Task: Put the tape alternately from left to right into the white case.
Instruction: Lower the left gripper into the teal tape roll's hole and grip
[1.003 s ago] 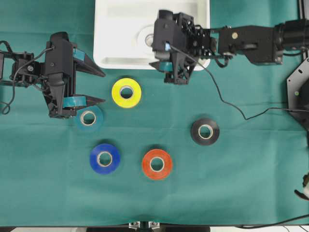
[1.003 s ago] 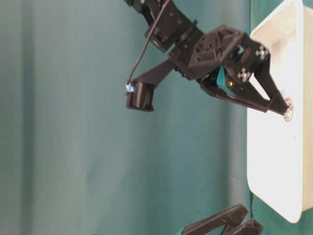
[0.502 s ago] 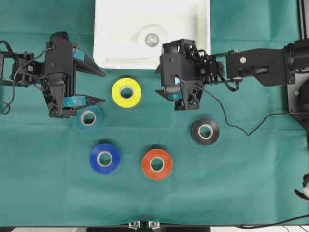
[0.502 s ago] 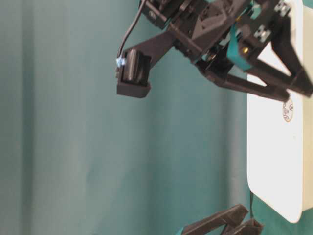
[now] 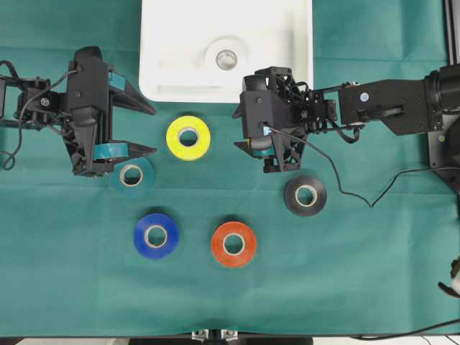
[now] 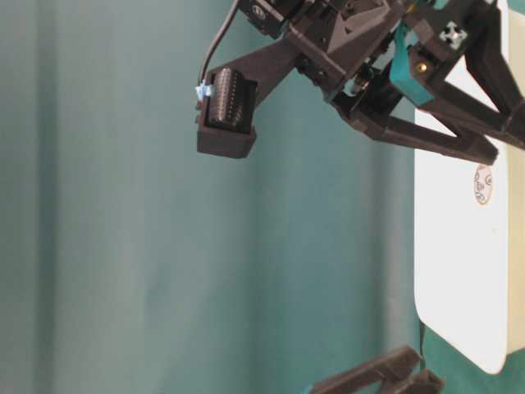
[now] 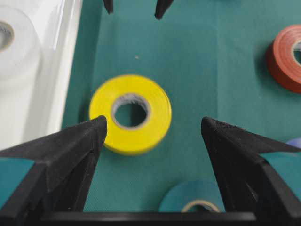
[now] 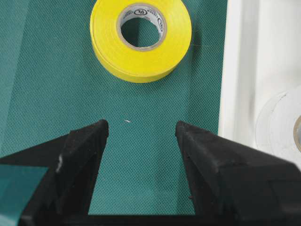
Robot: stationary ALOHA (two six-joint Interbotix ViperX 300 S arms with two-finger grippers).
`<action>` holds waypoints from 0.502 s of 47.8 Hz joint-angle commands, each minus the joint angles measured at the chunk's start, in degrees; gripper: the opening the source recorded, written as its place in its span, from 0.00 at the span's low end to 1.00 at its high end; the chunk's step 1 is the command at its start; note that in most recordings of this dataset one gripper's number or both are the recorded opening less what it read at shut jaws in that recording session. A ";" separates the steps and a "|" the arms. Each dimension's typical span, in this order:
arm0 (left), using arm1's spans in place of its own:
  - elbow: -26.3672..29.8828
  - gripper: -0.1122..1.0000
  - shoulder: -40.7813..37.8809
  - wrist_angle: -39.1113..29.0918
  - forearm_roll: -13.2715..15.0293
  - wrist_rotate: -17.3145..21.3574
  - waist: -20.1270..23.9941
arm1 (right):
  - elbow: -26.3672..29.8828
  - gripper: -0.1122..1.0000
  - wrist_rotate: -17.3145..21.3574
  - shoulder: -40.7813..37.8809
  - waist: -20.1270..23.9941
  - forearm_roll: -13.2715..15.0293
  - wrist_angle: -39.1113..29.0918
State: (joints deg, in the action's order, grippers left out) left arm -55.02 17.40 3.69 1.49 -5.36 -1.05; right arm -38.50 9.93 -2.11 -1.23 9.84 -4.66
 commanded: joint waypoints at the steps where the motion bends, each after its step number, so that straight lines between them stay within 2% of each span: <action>1: -0.88 0.89 0.35 -0.44 0.09 -1.85 -0.53 | 0.44 0.70 0.09 1.67 0.09 0.18 0.26; 15: -3.52 0.88 0.35 -4.66 0.09 -10.28 -2.90 | 0.35 0.70 0.09 1.67 0.09 0.09 0.26; 24: -4.04 0.88 0.35 -7.73 0.18 -12.13 -3.60 | 0.35 0.70 0.09 1.67 0.09 0.18 0.26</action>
State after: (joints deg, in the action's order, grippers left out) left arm -58.71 17.40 -3.25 1.58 -17.40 -4.13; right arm -38.50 9.93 -2.11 -1.23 9.84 -4.66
